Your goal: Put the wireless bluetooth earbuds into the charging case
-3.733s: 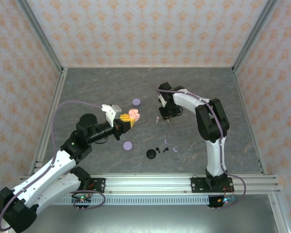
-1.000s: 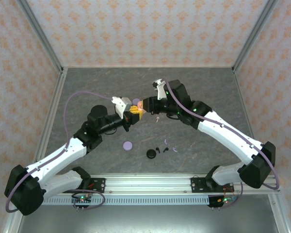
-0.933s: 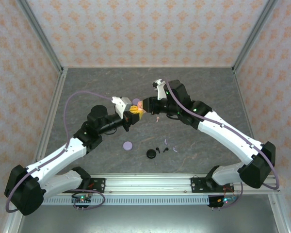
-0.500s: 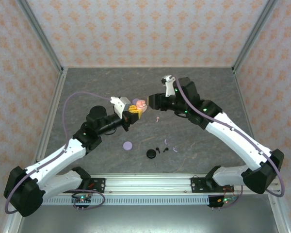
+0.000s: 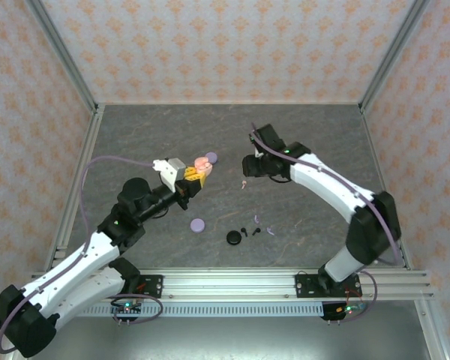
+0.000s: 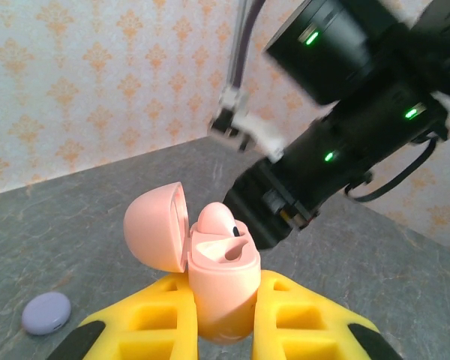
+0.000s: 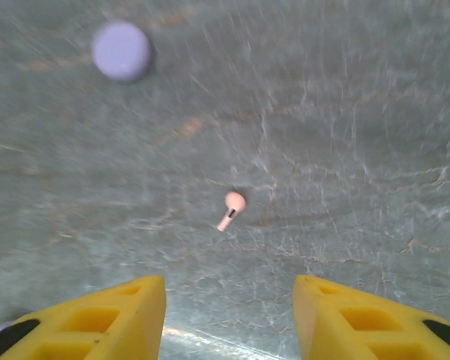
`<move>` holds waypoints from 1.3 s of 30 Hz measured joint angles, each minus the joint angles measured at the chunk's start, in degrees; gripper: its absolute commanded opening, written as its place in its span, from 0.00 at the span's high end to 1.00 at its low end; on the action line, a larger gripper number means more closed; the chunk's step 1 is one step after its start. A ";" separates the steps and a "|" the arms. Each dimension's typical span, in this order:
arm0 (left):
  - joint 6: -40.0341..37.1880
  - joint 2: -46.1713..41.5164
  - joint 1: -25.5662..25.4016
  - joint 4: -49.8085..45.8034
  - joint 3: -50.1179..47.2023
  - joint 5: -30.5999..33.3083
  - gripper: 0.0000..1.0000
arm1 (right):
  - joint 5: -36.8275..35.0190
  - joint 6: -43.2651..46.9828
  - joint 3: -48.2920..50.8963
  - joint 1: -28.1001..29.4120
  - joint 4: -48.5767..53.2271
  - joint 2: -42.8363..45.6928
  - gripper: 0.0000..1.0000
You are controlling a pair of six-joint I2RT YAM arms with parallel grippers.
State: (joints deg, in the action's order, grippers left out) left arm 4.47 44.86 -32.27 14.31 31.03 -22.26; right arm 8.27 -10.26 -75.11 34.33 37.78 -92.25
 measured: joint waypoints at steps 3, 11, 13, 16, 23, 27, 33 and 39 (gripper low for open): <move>0.11 -1.25 0.00 -0.46 -1.09 0.70 1.00 | 0.04 -0.22 -0.33 0.02 0.72 -5.09 0.53; 0.11 -4.31 0.00 -1.90 -2.25 1.97 1.00 | -0.46 -0.61 -5.51 0.22 1.84 -14.56 0.56; 0.11 -4.83 0.00 -2.10 -2.47 2.03 1.00 | -0.74 -0.66 -7.06 0.66 1.92 -16.39 0.58; 0.11 -5.14 0.00 -2.19 -2.75 2.23 1.00 | -1.16 -0.66 -9.14 1.55 2.03 -19.06 0.59; 0.11 -5.46 0.00 -3.02 -3.04 2.32 1.00 | -2.08 -0.70 -11.15 2.27 2.51 -23.30 0.62; 0.11 -6.14 0.00 -3.23 -3.08 2.78 1.00 | -2.80 -0.68 -11.67 2.27 2.58 -25.09 0.63; 0.13 -6.14 0.00 -3.48 -3.13 3.08 1.00 | -2.97 -0.66 -11.76 2.27 2.60 -26.32 0.69; 0.13 -6.14 0.00 -3.52 -3.13 3.10 1.00 | -2.99 -0.63 -11.76 2.27 2.58 -26.32 0.70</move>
State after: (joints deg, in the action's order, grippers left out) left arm 4.60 38.72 -32.27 10.79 27.90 -19.16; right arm 5.28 -10.90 -86.87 36.60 40.36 -118.56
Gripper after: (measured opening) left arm 0.152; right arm 0.299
